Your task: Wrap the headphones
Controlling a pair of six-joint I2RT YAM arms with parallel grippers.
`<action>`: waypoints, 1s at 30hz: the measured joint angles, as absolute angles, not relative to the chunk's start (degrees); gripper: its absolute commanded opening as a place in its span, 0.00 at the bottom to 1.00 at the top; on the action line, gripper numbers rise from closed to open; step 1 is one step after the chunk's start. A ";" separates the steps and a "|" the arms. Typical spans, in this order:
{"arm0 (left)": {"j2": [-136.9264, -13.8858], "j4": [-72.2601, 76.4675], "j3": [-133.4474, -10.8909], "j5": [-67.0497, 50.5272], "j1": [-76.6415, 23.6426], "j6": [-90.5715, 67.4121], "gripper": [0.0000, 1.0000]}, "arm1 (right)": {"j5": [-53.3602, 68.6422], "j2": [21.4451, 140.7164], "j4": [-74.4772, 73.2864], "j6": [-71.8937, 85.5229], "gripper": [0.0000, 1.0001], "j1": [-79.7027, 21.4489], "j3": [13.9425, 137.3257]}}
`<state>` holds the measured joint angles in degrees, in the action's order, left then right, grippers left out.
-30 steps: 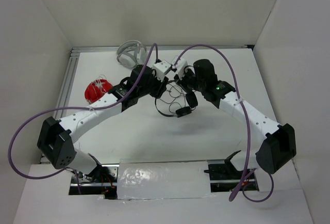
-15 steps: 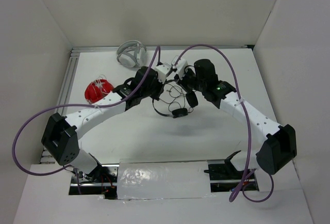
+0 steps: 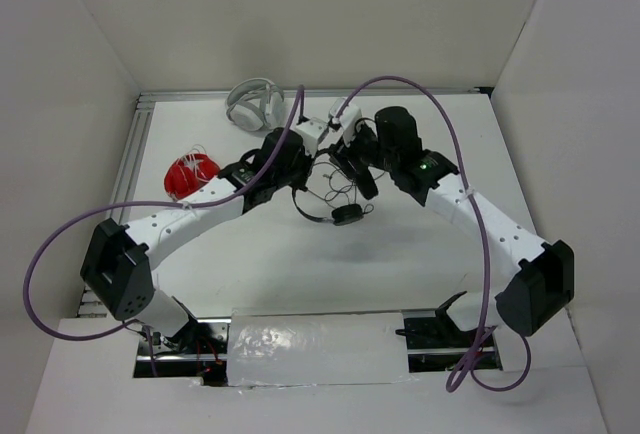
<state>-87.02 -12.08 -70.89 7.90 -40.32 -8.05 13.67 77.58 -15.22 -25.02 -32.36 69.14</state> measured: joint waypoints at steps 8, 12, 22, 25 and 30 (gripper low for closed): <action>-87.48 -15.14 -74.83 16.34 -39.75 -13.96 0.00 | 13.13 76.47 -12.27 -19.88 1.00 -32.49 72.86; -87.66 -17.19 -76.95 17.63 -37.60 -17.56 0.00 | 8.36 70.04 -8.64 -16.32 1.00 -32.49 70.63; -85.73 -21.78 -84.71 18.17 -30.68 -20.82 0.00 | -7.44 43.48 7.75 -4.27 1.00 -30.48 47.35; -83.55 -21.76 -89.01 17.45 -30.83 -19.38 0.00 | -7.16 44.38 11.70 -2.31 1.00 -30.26 39.70; -77.82 -20.27 -93.45 14.98 -30.89 -17.34 0.00 | -4.56 51.70 18.72 0.38 1.00 -30.22 32.10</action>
